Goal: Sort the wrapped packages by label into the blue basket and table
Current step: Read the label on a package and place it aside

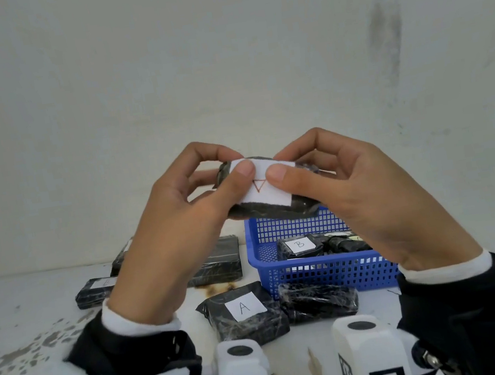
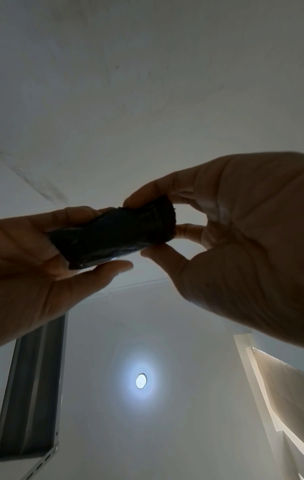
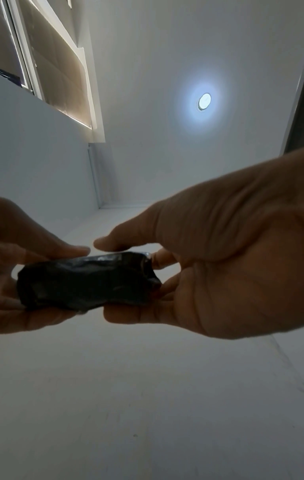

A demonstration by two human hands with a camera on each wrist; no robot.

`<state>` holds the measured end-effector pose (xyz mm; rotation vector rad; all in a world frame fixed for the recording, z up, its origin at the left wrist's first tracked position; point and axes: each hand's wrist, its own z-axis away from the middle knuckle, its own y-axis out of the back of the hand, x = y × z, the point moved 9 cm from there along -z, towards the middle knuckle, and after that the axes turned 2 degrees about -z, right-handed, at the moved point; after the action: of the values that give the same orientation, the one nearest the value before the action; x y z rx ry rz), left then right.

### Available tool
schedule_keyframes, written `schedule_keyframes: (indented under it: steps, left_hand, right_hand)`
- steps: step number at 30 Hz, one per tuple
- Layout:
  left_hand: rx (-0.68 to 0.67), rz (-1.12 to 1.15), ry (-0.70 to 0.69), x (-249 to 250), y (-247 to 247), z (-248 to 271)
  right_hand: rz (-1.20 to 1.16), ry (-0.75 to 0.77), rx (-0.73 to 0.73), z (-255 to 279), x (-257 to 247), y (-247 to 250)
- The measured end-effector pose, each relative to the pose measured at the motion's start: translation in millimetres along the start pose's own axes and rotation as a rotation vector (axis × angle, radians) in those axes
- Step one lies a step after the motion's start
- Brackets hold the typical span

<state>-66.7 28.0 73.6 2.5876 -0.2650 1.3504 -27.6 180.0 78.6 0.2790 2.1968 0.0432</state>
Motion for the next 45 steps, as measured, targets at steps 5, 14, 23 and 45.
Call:
schedule_keyframes:
  steps: [5,14,23,45]
  left_hand:
    - [-0.024,0.079,0.067,-8,-3,-3]
    - [-0.048,0.086,-0.005,-3,0,-3]
    - [0.005,0.023,-0.128,1,2,-5]
    - [-0.020,0.092,0.011,-2,-4,1]
  right_hand:
    - [-0.013,0.020,0.055,-2,1,7]
    - [0.122,0.032,0.012,-2,-3,2]
    - [0.313,0.002,-0.020,-2,0,-3]
    - [0.230,0.059,-0.052,0,-4,-11]
